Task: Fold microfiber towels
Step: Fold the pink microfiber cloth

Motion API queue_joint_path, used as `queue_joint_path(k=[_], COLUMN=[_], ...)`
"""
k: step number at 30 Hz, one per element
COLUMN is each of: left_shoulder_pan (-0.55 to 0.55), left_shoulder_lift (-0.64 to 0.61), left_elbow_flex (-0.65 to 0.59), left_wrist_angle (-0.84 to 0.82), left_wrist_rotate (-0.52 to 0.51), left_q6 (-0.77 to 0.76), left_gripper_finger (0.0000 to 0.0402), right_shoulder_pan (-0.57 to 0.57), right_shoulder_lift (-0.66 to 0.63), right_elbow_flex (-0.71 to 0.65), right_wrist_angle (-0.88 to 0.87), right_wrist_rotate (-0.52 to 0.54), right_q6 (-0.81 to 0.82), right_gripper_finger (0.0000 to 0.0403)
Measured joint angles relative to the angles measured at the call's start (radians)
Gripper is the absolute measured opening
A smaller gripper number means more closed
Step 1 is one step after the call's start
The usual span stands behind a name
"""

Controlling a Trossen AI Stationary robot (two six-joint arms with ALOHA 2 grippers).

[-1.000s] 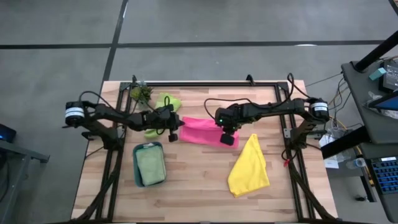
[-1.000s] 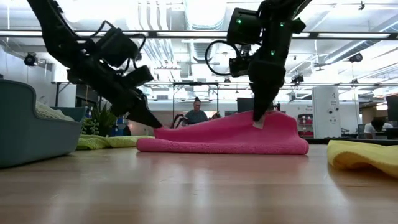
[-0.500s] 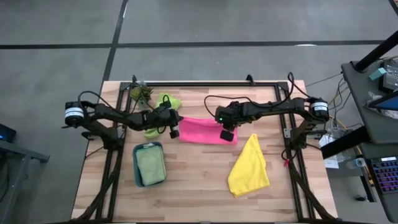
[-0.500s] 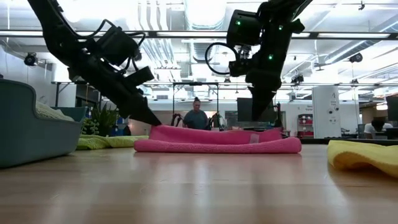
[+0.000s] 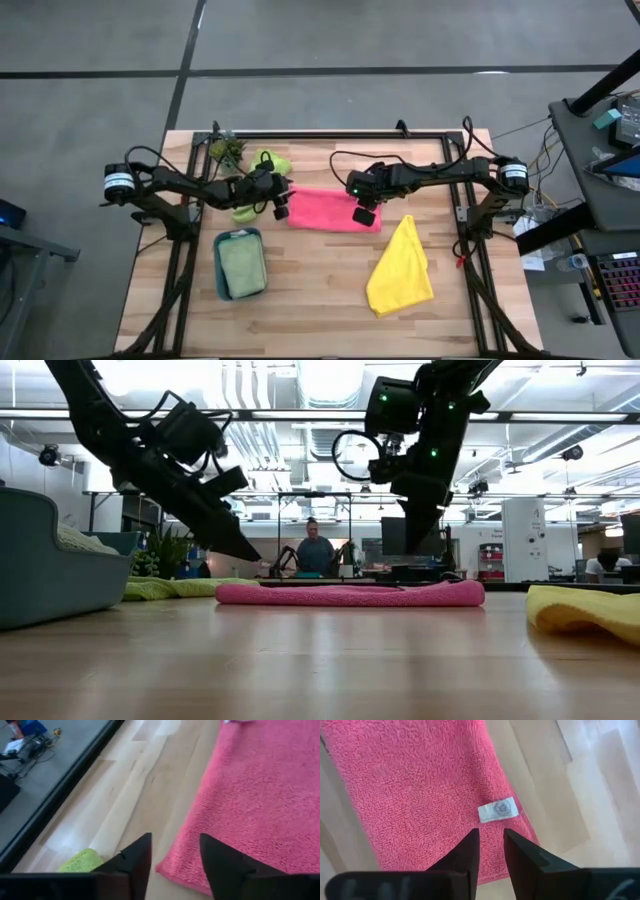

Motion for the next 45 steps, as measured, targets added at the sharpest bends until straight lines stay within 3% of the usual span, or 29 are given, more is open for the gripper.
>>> queue_joint_path(k=[2, 8, 16, 21, 29, 33, 35, 41, 45], left_shoulder_pan=[-0.003, -0.031, -0.082, -0.086, -0.086, -0.085, -0.084, -0.086, -0.086], left_shoulder_lift=[-0.015, -0.022, 0.021, 0.075, 0.187, 0.214, 0.213, 0.166, 0.117], left_elbow_flex=[0.0, 0.0, -0.001, 0.0, 0.0, 0.005, 0.009, 0.01, 0.011], left_wrist_angle=[0.001, 0.02, 0.029, 0.06, 0.127, 0.129, 0.121, 0.122, 0.123], left_wrist_rotate=[0.013, 0.238, 0.247, 0.247, 0.132, -0.068, -0.121, -0.11, -0.018], left_q6=[-0.004, -0.02, -0.06, -0.063, -0.087, -0.108, -0.112, -0.109, -0.108], left_gripper_finger=[0.0165, 0.0171, 0.0171, 0.0171, 0.0171, 0.0171, 0.0171, 0.0171, 0.0171], right_shoulder_pan=[0.001, 0.016, 0.021, 0.025, -0.001, -0.029, -0.04, -0.046, -0.063], right_shoulder_lift=[0.0, 0.0, 0.0, 0.0, -0.001, -0.004, -0.011, -0.045, -0.074], right_elbow_flex=[-0.008, -0.089, -0.218, -0.291, -0.329, -0.33, -0.325, -0.274, -0.24], right_wrist_angle=[-0.002, 0.063, 0.205, 0.363, 0.41, 0.424, 0.415, 0.35, 0.274], right_wrist_rotate=[-0.006, -0.009, -0.009, -0.035, 0.074, 0.079, 0.072, -0.034, -0.121], right_q6=[0.019, 0.077, 0.268, 0.285, 0.248, 0.22, 0.225, 0.275, 0.375], right_gripper_finger=[0.0075, 0.0049, 0.0011, 0.0009, 0.0008, 0.0008, 0.0008, 0.0008, 0.0013])
